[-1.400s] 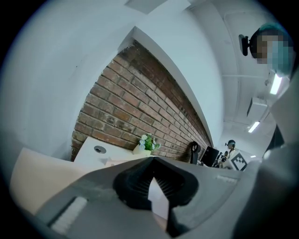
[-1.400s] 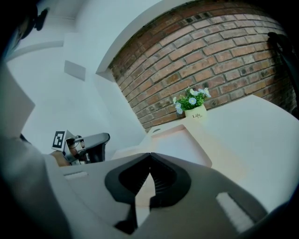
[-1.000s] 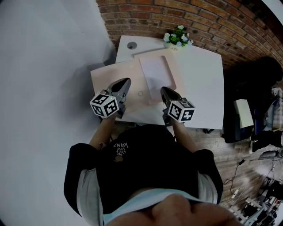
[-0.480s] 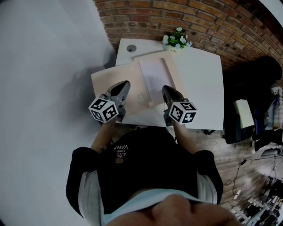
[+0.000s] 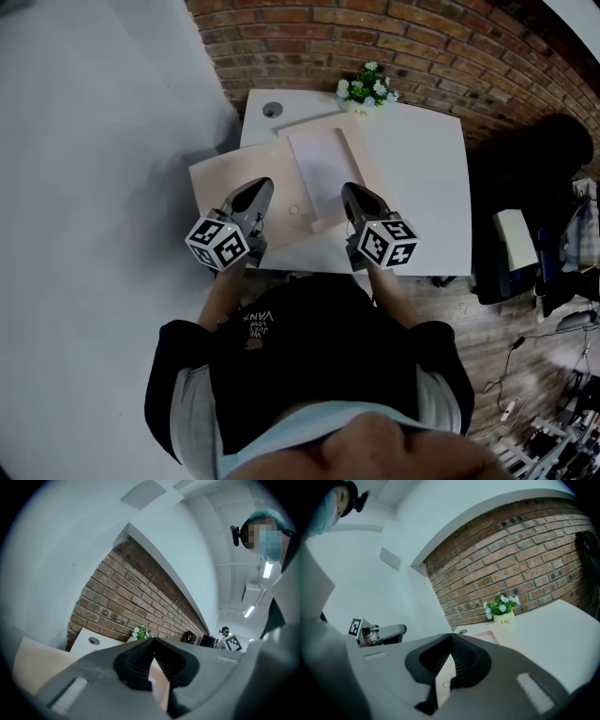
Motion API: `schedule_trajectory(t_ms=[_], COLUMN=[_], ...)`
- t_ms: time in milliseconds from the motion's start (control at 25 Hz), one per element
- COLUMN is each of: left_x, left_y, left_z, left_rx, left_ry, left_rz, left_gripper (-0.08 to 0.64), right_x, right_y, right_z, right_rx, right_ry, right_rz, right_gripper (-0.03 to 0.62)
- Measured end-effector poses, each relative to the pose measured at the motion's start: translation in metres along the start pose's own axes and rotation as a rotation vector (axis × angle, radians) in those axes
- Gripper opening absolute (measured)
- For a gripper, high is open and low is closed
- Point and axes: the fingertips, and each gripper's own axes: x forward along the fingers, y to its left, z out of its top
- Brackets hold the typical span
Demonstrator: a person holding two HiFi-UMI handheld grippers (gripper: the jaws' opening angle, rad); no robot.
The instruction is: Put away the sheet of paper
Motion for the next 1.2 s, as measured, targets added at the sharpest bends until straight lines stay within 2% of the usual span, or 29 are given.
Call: schedule_trajectory(t_ms=[640,1200], left_x=[0.002,0.003], left_y=[-0.014,-0.008], left_z=[0.008,0.008], left_rx=[-0.001,0.006], left_ry=[0.004,0.004], left_rz=[-0.028,0.019], left_gripper=[0.002,0.0], right_x=[-0.009,-0.008], right_y=[0.004,0.001], right_z=[0.015,0.015], right_rx=[-0.041,-0.059], right_ry=[-0.026,-0.012], right_rz=[0.002,-0.006], right_gripper=[-0.002,-0.003])
